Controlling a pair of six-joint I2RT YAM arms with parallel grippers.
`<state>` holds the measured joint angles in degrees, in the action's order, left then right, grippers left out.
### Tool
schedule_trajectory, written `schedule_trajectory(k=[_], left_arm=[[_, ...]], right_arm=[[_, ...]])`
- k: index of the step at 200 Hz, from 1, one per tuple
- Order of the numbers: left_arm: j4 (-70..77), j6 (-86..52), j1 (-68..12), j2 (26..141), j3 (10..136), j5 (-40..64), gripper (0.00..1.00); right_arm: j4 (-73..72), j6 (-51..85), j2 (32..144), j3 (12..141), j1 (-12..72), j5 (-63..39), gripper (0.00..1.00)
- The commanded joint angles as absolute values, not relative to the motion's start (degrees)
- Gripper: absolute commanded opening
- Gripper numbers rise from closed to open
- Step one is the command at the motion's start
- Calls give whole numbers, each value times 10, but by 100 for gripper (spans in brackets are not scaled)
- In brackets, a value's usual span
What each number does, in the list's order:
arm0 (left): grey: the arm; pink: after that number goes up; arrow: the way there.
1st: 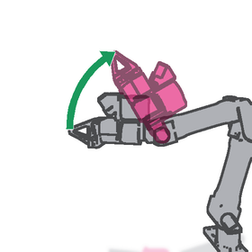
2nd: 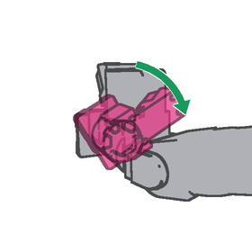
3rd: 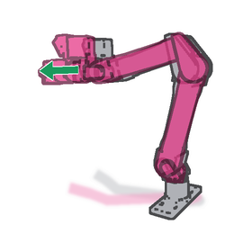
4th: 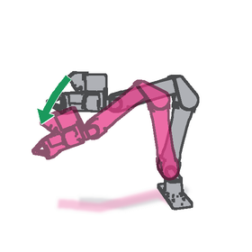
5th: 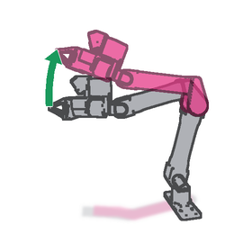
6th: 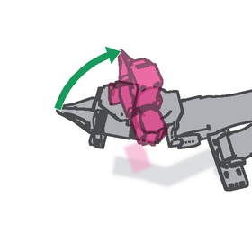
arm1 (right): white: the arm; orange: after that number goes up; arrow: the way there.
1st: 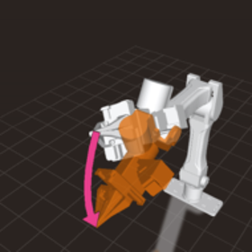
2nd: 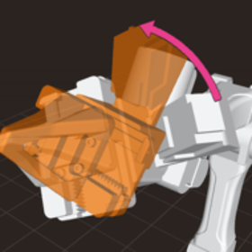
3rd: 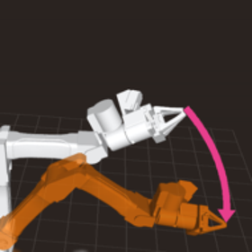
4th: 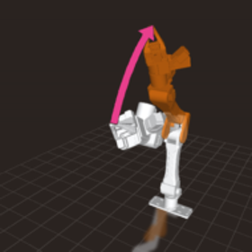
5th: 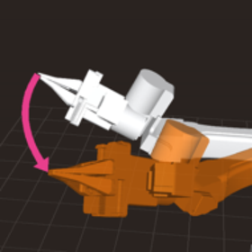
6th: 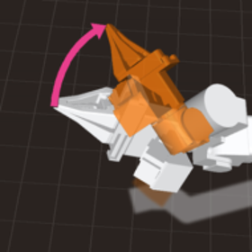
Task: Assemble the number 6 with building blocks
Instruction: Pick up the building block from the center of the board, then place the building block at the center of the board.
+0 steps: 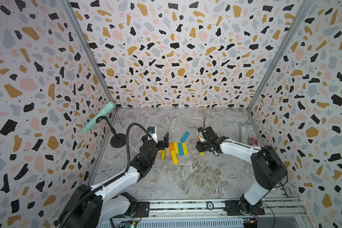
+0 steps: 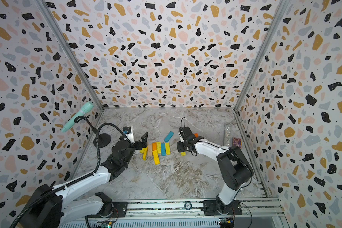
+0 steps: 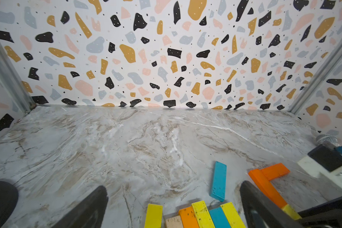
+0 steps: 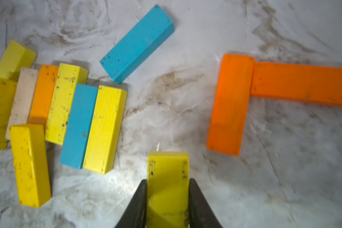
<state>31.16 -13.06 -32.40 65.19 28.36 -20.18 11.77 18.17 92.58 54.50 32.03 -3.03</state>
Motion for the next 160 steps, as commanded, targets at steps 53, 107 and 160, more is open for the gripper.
schedule_trajectory(k=[53,107,160], left_arm=[[357,-119,-321,654,278,-161,99],[357,-118,-321,654,278,-157,100],[358,-116,-321,658,277,-153,100]], right_arm=[[86,202,878,450,291,-39,28],[72,203,918,473,292,-40,29],[75,201,943,497,292,-40,47]])
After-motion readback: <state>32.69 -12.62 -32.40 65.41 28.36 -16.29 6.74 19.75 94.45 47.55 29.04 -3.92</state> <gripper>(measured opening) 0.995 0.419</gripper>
